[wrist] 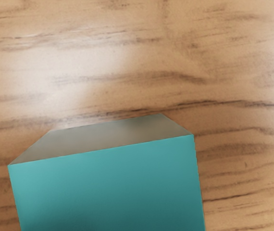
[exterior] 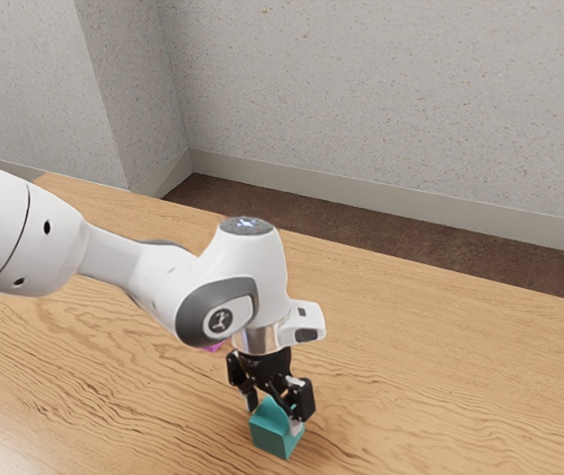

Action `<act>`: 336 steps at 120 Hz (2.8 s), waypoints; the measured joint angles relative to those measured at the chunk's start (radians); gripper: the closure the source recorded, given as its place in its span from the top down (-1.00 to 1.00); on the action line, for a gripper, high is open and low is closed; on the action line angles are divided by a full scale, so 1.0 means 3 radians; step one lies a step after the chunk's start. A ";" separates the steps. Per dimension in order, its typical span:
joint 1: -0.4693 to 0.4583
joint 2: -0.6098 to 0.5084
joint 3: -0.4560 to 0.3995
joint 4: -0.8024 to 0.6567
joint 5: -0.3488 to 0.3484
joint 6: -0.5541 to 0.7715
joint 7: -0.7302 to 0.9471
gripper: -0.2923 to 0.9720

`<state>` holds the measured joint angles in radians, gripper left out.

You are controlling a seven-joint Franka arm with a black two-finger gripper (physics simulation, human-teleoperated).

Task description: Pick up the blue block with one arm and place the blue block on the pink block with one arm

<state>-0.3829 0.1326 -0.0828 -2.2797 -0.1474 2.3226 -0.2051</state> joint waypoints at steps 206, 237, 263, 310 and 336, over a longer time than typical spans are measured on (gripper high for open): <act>0.1127 -0.0032 0.0347 0.0722 0.0453 -0.0605 0.0177 0.10; 0.1314 0.0145 0.0179 0.0903 0.0533 -0.0782 0.0358 0.09; 0.1418 0.0284 0.0068 0.1067 0.0551 -0.0824 0.0495 0.09; 0.1572 0.0540 -0.0046 0.1290 0.0554 -0.0851 0.0718 0.09; 0.1568 0.0592 -0.0046 0.1349 0.0554 -0.0855 0.0804 0.09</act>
<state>0.0875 0.3102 -0.0967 -1.8751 0.0189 2.0661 0.0361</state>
